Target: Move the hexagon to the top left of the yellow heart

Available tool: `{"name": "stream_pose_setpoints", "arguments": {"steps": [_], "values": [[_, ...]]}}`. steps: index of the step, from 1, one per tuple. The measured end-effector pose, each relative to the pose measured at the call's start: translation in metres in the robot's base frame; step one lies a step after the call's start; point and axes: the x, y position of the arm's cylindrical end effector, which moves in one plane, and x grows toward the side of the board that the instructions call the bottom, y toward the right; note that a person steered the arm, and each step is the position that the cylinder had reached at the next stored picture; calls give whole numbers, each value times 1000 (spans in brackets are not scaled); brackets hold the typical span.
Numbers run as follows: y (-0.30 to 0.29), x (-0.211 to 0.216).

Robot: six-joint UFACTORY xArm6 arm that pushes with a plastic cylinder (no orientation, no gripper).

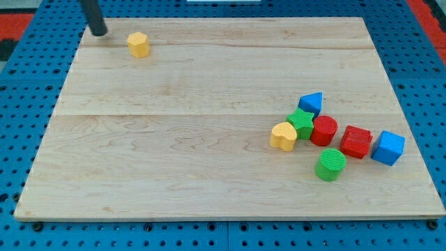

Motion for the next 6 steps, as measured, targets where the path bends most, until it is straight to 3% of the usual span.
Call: {"name": "stream_pose_setpoints", "arguments": {"steps": [1, 2, 3, 4, 5, 6], "values": [[77, 24], [140, 106], [111, 98], [108, 54], [104, 38], [53, 72]]}}
